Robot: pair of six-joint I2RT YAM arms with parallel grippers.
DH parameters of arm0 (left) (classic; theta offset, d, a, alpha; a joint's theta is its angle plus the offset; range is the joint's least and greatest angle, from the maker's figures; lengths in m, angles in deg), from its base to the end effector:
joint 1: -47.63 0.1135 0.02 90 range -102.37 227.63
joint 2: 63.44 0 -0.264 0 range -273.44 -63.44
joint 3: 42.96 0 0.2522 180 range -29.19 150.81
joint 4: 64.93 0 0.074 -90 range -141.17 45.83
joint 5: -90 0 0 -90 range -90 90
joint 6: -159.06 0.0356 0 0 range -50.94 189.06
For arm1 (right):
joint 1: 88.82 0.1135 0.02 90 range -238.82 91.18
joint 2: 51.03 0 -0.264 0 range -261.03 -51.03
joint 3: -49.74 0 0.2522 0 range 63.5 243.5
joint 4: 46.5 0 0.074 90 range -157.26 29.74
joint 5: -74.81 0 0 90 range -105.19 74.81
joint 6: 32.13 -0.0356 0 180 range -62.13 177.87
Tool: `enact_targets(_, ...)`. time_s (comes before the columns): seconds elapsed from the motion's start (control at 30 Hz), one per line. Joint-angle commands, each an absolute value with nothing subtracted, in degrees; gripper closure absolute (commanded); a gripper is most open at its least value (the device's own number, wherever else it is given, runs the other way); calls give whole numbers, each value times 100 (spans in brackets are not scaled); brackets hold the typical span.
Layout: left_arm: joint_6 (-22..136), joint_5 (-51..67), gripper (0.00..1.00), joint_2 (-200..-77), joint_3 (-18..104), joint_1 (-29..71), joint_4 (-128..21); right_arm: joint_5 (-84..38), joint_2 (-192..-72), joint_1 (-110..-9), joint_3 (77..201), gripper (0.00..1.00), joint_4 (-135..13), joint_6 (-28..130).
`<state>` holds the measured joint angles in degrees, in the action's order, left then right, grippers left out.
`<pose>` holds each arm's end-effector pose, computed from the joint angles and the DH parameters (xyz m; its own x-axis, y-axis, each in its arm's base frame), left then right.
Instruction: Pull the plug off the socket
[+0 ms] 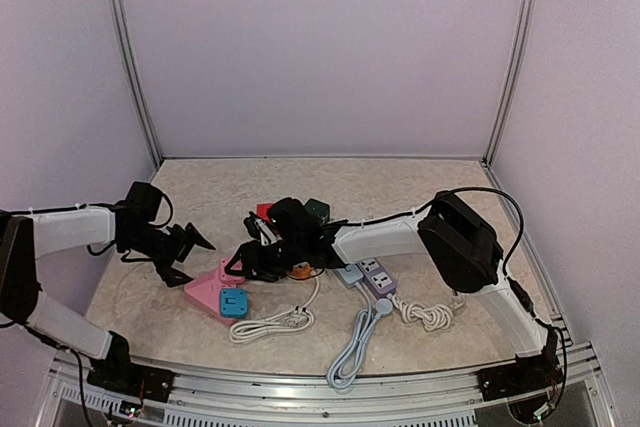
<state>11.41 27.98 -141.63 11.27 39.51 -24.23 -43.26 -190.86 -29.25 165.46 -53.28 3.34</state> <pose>0.2368 -0.0507 0.1742 -0.7521 -0.6463 0.1292 -0.5827 0.5605 -0.5885 0.2603 0.4762 0.1267 -0.9371 -0.1765 -0.3012 -0.3484 0.4178 0.8391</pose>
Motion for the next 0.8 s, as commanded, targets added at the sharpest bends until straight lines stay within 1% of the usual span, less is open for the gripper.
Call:
enact_targets(0.0,934,2710,7,-14286,1177,3761,-2599,-4353,-19082,-2870,16891,43,-5479,468)
enact_targets(0.3,1028,2655,7,-14421,1386,3611,-2576,-4188,-18949,-2889,17063,44,-5842,700)
enact_targets(0.47,1451,2402,7,-14302,1664,3629,-2134,-4219,-19090,-2887,17075,49,-5885,691)
enact_targets(0.67,1765,2395,17,-14215,1830,3630,-1921,-4333,-19328,-2888,17374,54,-5874,621)
enact_targets(0.77,1782,2453,25,-14242,1832,3625,-1938,-4381,-19404,-2887,17409,55,-5758,524)
